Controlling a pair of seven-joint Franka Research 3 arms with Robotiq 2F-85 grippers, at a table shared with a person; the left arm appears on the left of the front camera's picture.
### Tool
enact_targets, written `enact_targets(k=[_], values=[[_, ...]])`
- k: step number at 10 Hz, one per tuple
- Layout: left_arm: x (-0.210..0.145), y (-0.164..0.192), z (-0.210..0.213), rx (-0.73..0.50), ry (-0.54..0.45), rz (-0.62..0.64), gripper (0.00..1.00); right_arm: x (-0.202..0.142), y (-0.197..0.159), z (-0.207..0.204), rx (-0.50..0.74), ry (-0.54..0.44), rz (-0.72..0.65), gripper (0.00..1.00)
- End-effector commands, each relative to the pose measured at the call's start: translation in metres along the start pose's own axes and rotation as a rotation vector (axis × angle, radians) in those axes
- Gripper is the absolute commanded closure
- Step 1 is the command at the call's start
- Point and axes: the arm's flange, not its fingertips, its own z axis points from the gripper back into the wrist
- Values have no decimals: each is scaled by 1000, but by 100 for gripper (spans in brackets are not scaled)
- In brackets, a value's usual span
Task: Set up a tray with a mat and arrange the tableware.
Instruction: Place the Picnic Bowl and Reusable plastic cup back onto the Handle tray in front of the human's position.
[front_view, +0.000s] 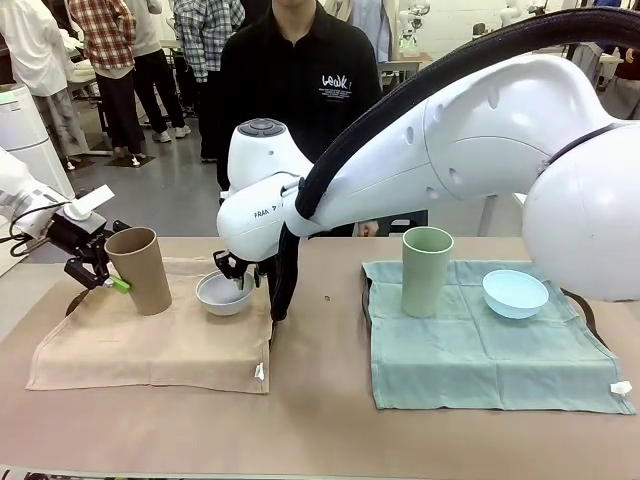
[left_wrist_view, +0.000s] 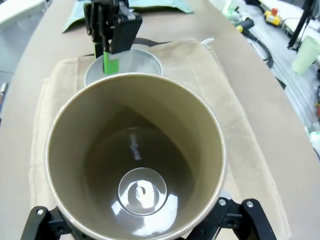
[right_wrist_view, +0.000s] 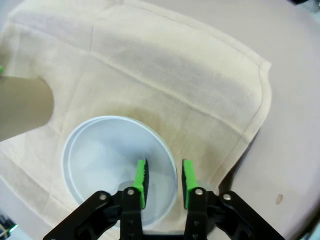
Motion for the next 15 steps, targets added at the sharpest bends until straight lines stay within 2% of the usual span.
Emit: enact_targets(k=[1, 3, 6, 8, 10, 11, 12, 14, 15], values=[[3, -1, 11, 31, 25, 84, 0, -14, -2, 29, -14, -24, -25, 16], [-4, -4, 21, 37, 91, 189, 0, -25, 3, 61, -37, -77, -19, 16], [8, -13, 41, 41, 223, 256, 0, -46, 11, 111, -66, -167, -13, 16], [49, -29, 67, 71, 370, 377, 0, -60, 10, 137, -108, -164, -37, 16], [105, -47, 83, 151, 519, 517, 0, -74, 7, 163, -133, -170, -68, 16], [130, -53, 87, 218, 563, 579, 0, -80, 8, 174, -153, -171, -81, 16], [152, -60, 88, 272, 596, 617, 0, -85, 11, 187, -171, -179, -82, 16], [193, -71, 88, 266, 654, 715, 0, -101, 24, 225, -226, -200, -87, 16], [217, -73, 91, 314, 608, 741, 0, -111, 32, 245, -245, -224, -86, 16]])
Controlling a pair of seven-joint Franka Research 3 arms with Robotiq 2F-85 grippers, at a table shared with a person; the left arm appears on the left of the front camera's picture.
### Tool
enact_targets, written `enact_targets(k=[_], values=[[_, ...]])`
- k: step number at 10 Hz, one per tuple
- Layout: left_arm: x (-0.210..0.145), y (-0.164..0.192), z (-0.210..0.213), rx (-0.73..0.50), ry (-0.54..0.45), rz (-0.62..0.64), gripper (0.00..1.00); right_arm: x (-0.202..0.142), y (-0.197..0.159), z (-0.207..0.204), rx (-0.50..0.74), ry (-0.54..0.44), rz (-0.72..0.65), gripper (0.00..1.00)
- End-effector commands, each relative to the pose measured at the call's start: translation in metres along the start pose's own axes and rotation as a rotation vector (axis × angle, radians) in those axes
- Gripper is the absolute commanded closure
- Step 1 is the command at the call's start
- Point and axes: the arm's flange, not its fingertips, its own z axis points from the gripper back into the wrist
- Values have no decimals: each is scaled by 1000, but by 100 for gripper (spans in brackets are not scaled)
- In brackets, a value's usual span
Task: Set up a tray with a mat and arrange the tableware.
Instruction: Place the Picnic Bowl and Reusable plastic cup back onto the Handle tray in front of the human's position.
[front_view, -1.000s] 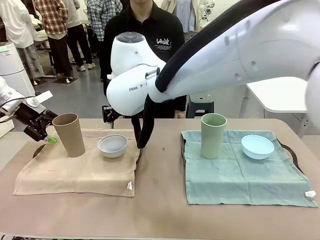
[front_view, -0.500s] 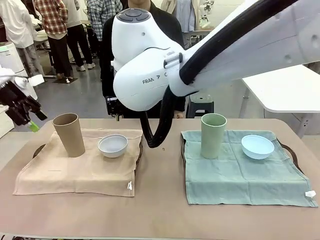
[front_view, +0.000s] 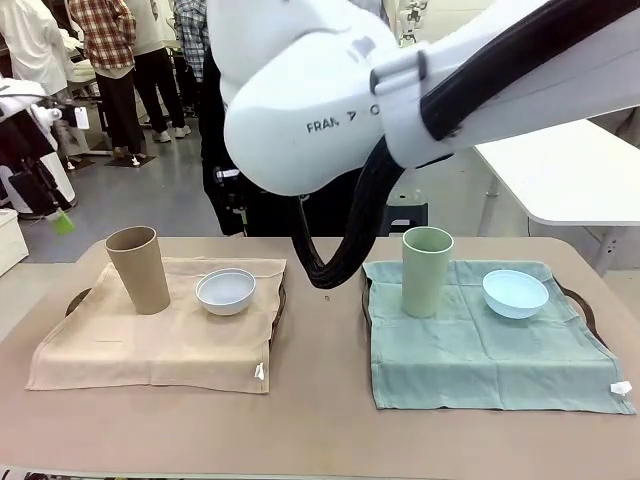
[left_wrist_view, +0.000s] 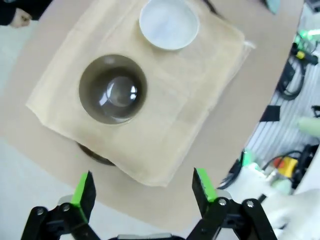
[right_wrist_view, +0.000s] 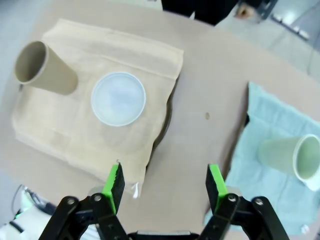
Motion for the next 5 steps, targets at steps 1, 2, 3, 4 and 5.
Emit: enact_targets(k=[1, 2, 3, 4, 5], values=[[17, -22, 27, 7, -69, 68, 0, -16, 2, 25, -45, -45, -34, 16], [18, -31, 43, 21, -140, 48, 0, -13, -2, 19, -31, -35, -44, 16], [10, -14, 13, 6, -18, 34, 0, -7, 4, 23, -12, -16, -4, 16], [10, -14, 13, 6, -18, 34, 0, -7, 4, 23, -12, -16, -4, 16], [10, -14, 13, 6, -18, 34, 0, -7, 4, 23, -12, -16, -4, 16]])
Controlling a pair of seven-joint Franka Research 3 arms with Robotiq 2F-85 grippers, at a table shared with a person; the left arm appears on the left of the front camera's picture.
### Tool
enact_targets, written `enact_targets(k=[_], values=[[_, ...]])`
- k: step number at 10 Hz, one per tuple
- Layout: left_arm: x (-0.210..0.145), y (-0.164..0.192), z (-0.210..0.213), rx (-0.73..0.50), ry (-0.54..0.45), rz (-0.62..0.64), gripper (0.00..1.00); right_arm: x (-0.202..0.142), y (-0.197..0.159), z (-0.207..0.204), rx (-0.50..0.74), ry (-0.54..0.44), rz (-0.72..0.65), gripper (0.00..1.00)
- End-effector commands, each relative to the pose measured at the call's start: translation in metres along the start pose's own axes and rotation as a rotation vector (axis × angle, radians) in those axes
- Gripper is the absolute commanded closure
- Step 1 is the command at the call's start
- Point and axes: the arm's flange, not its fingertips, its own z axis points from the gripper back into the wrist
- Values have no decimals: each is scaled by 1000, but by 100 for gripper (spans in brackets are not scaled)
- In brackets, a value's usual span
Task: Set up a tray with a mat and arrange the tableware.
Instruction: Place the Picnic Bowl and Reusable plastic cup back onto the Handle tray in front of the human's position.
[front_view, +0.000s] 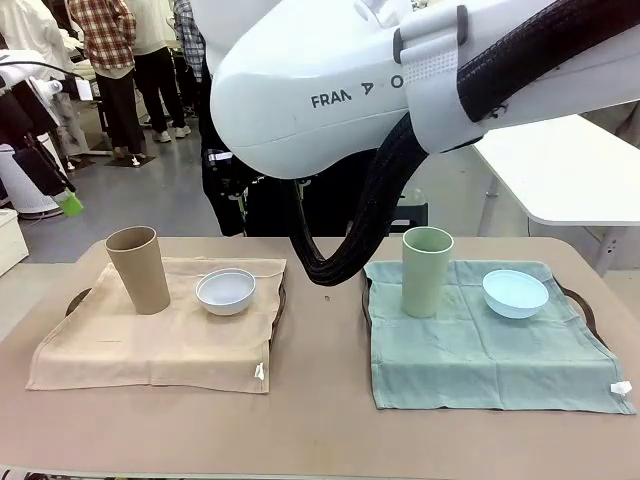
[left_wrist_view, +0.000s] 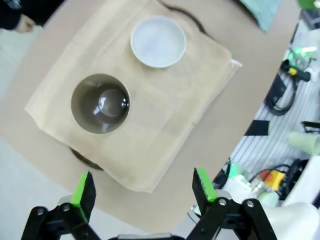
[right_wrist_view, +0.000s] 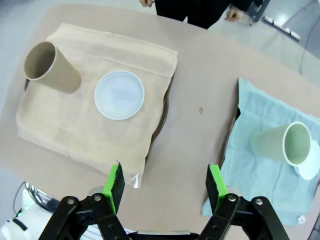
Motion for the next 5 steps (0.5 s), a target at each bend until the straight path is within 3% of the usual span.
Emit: enact_targets(k=[1, 5], values=[[-2, 6, -5, 5, 18, -14, 0, 1, 1, -4, 9, -1, 8, 16], [-2, 6, -5, 5, 18, -14, 0, 1, 1, -4, 9, -1, 8, 16]])
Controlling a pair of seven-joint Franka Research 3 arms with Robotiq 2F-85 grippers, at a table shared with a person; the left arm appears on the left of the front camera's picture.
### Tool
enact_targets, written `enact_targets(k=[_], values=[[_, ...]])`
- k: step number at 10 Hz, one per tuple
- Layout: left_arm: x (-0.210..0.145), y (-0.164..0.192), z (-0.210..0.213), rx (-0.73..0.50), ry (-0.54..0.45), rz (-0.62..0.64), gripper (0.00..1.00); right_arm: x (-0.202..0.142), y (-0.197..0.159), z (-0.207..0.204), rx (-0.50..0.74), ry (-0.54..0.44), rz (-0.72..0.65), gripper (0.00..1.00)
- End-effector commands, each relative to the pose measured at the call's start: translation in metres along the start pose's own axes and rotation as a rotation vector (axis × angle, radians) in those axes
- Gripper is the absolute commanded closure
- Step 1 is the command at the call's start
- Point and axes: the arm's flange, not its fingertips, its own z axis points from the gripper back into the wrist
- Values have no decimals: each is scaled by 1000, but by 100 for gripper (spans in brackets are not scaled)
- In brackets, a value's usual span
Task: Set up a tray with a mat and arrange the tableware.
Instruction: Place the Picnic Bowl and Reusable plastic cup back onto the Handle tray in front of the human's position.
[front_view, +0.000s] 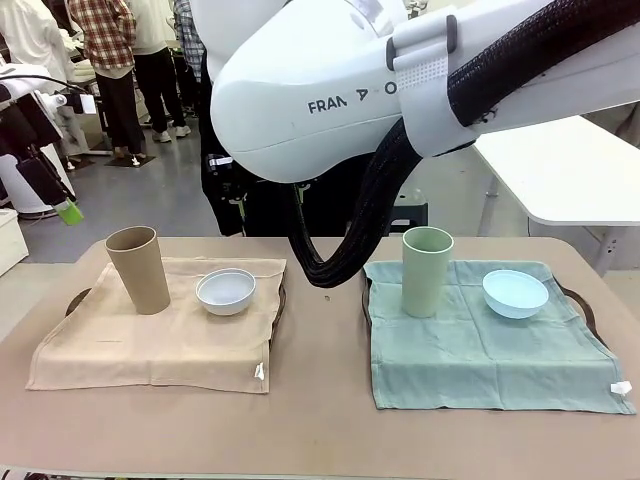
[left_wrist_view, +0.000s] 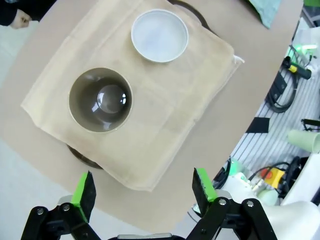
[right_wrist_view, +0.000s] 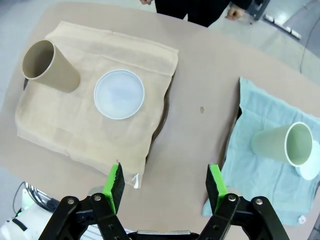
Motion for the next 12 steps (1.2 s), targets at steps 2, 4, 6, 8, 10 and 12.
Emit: enact_targets(k=[2, 4, 6, 8, 10, 12], values=[[14, -3, 4, 66, 50, 173, 0, 0, 0, 0, 0, 0, 0, 15], [56, -33, 3, 364, 178, 406, 0, -18, -44, 38, -33, -83, -201, 15], [82, -48, 4, 449, 124, 472, 0, -44, -87, 64, -87, -47, -321, 15], [77, -43, 8, 417, 57, 405, 0, -13, -63, 57, -59, -66, -241, 15], [88, -57, 8, 430, 63, 431, 0, -19, -95, 61, -4, 179, -256, 15], [67, -33, 26, 79, -184, 531, 0, -20, -199, 80, 338, 154, -437, 15]])
